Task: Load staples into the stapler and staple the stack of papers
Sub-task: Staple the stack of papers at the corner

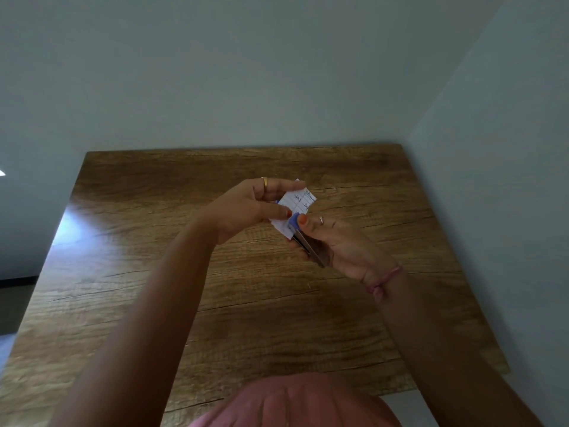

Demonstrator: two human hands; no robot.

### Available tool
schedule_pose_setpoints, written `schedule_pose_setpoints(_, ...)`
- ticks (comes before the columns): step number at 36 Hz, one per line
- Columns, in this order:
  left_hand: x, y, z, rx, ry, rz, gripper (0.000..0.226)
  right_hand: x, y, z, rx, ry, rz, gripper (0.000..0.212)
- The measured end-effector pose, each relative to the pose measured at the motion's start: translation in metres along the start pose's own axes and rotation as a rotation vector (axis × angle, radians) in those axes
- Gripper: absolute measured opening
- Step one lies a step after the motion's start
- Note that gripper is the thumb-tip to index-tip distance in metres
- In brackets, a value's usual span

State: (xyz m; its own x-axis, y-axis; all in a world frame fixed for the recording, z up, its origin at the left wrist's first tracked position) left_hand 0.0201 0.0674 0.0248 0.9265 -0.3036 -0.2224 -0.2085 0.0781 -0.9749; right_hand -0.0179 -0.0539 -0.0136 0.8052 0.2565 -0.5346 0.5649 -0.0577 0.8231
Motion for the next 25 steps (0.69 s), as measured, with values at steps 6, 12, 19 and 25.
schedule_pose_setpoints(6, -0.011, 0.012, 0.004, -0.433, -0.331, -0.034, 0.054, 0.001, 0.009, 0.001, 0.026, -0.061, 0.081, 0.04)
schedule_pose_setpoints(12, -0.029, 0.028, -0.03, -0.498, -0.345, -0.024, 0.051, 0.001, 0.014, 0.0, -0.025, -0.117, 0.134, 0.039)
schedule_pose_setpoints(19, -0.027, 0.027, -0.034, -0.515, -0.478, -0.021, 0.052, 0.002, 0.012, -0.001, -0.01, -0.163, 0.138, 0.046)
schedule_pose_setpoints(25, -0.025, 0.032, -0.034, -0.48, -0.535, -0.021, 0.03, 0.001, 0.013, 0.0, 0.008, -0.241, 0.175, 0.024)
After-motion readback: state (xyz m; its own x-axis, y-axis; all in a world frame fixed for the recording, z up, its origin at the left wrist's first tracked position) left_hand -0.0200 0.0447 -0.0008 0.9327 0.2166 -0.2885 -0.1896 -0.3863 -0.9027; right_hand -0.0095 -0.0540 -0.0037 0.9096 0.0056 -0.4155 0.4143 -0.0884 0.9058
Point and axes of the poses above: each hand's wrist, its own x-axis towards the middle knuckle, its own z-axis out of the back of the hand, y = z × x, the point moved 8 cm from there along x, towards the middle knuckle, and after that the axes turned 12 degrees about -y, right-handed, at the moved point
